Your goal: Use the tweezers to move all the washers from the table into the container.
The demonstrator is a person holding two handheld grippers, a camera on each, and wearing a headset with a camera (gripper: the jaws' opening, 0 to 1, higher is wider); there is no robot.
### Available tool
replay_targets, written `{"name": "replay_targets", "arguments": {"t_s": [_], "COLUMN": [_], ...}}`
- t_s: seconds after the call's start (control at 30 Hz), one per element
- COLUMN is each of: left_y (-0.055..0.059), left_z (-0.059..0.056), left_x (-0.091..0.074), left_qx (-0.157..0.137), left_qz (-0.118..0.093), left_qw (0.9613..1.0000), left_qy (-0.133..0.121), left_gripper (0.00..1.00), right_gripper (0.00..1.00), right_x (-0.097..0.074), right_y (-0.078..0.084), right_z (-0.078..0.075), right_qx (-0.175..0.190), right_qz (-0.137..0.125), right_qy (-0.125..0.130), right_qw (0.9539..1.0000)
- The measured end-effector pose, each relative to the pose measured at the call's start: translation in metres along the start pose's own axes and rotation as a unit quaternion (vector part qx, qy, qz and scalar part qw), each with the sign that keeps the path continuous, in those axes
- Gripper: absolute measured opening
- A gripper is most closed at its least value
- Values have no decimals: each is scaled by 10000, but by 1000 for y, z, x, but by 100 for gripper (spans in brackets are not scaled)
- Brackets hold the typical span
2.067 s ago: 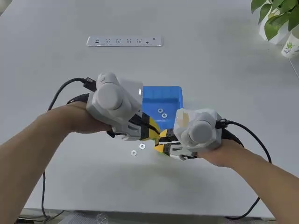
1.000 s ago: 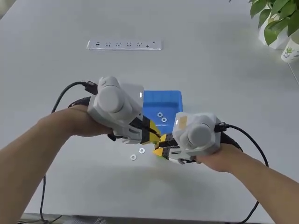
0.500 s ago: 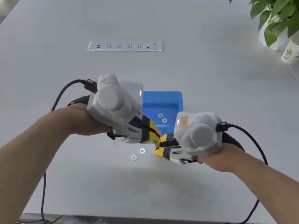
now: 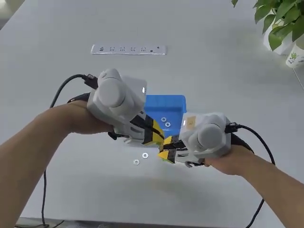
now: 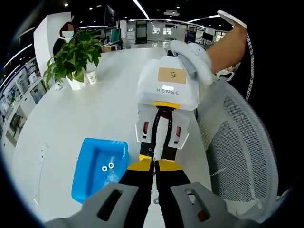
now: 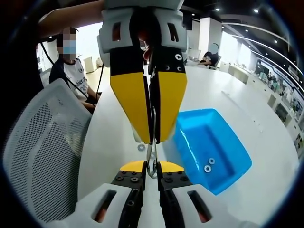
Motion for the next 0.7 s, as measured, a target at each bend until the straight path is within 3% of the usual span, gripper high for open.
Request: {"name": "replay_targets", "arguments": {"t_s": [0.43,0.7], "left_y": [-19,-25], "left_z": [-1,7], "left_x": [-13,-19], "left_qx": [95,112], "left_qz": [45,62], "left_qw": [9999,9998], "left_qy": [-80,-139], "left_gripper": [5,5], "right_gripper": [11,11], "right_x": [-17,-24], "right_y": [-15,-22], "right_z": [-3,-12], "right_qx": [-185,-243], "right_qz": [2,19], "right_qy": [-28,-28], "right_qw": [9998,9997]}}
Point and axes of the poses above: the centre of the closed fingertips' face, and the gripper's own axes: x roughly forward along the fingers, z roughly to its left, y roughly out of its underside, the point moved 5 cm from there along -x, roughly backward along the fingers, and after that the axes turned 2 degrees about x, right-handed, at the moved point
